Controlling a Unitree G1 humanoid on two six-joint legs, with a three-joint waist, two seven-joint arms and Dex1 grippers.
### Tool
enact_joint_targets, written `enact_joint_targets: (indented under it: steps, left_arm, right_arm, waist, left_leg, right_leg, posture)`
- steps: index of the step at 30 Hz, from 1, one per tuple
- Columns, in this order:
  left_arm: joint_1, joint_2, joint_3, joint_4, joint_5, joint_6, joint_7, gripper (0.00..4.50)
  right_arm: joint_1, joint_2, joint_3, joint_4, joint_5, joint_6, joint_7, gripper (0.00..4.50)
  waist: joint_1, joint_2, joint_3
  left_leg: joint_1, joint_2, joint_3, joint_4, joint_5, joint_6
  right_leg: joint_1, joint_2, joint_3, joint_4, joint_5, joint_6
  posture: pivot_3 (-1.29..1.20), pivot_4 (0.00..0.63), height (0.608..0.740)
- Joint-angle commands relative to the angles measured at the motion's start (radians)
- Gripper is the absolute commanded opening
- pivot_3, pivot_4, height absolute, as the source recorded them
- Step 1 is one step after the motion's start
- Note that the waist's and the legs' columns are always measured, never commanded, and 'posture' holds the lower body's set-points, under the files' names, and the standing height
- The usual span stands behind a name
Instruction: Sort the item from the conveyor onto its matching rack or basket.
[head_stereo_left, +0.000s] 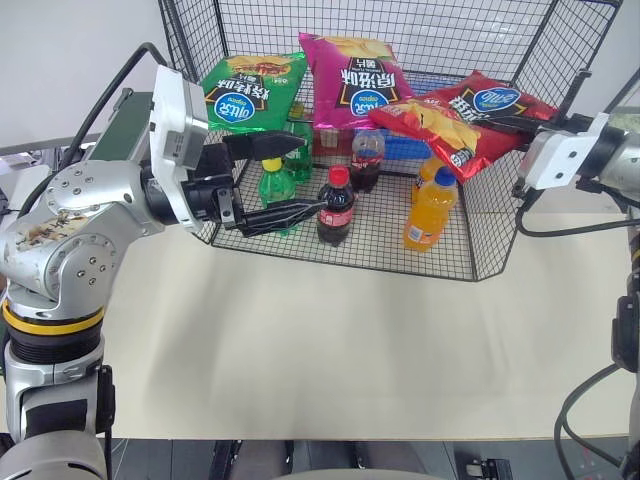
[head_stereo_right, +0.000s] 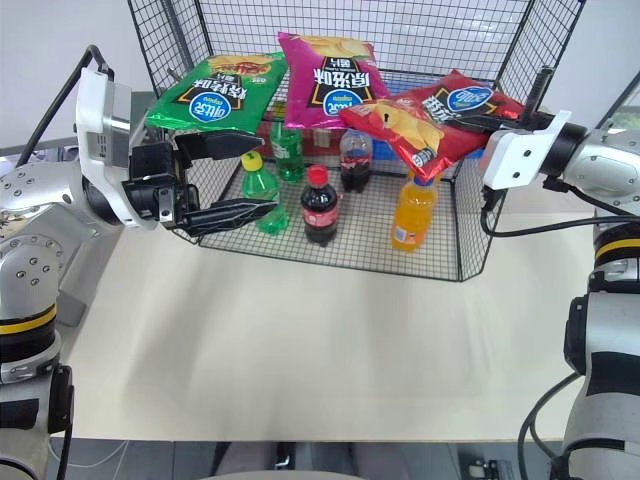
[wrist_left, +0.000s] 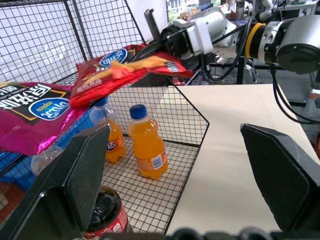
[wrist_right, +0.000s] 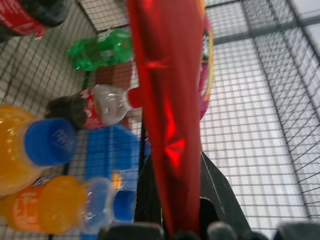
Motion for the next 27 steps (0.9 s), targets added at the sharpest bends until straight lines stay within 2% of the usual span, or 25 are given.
enact_joint_targets:
  steps: [1,12,13,19,24,27]
  left_arm:
    - [0.002,0.007,0.027,-0.035,-0.002,-0.007,0.014,4.50]
    - [-0.009,-0.002,0.007,-0.014,0.014,-0.025,0.007,4.50]
    - [-0.012,-0.001,0.004,-0.009,0.021,-0.029,0.002,4.50]
    - [-0.029,0.027,-0.012,0.055,0.095,-0.080,-0.061,4.50]
    - [-0.030,0.032,-0.010,0.088,0.131,-0.111,-0.084,4.50]
    - [-0.031,0.021,-0.016,0.095,0.141,-0.120,-0.086,4.50]
  right_arm:
    - [-0.029,-0.002,-0.004,-0.006,0.000,0.021,-0.020,0.65]
    - [-0.055,-0.005,-0.021,-0.026,0.039,0.026,-0.022,4.37]
    - [-0.053,-0.007,-0.021,-0.029,0.043,0.024,-0.020,4.48]
    - [0.008,-0.037,-0.042,-0.105,0.129,0.033,0.027,4.48]
    - [0.224,-0.095,-0.077,-0.487,0.308,0.175,0.070,4.48]
    - [0.372,-0.124,-0.114,-0.800,0.345,0.398,0.035,4.48]
  waist:
    - [0.000,0.000,0.000]
    - [0.000,0.000,0.000]
    - [0.000,0.000,0.000]
    - [0.000,0.000,0.000]
    - [0.004,0.000,0.000]
    - [0.006,0.001,0.000]
  left_leg:
    - [0.000,0.000,0.000,0.000,0.000,0.000]
    - [0.000,0.000,0.000,0.000,0.000,0.000]
    - [0.000,0.000,0.000,0.000,0.000,0.000]
    - [0.000,0.000,0.000,0.000,0.000,0.000]
    - [-0.001,0.000,-0.001,0.001,0.000,0.000]
    - [-0.002,0.000,-0.001,0.001,0.000,0.000]
  right_leg:
    - [0.000,0.000,0.000,0.000,0.000,0.000]
    - [0.000,0.000,0.000,0.000,0.000,0.000]
    - [0.000,0.000,0.000,0.000,0.000,0.000]
    - [0.000,0.000,-0.001,0.000,0.000,0.000]
    - [0.000,0.000,-0.001,0.006,0.000,0.000]
    - [0.000,0.000,-0.001,0.007,0.000,0.000]
  posture:
    - [0.00,0.150,0.740]
    - [0.00,0.150,0.740]
    - [0.00,0.150,0.740]
    - [0.00,0.150,0.740]
    - [0.00,0.150,0.740]
    - [0.00,0.150,0.740]
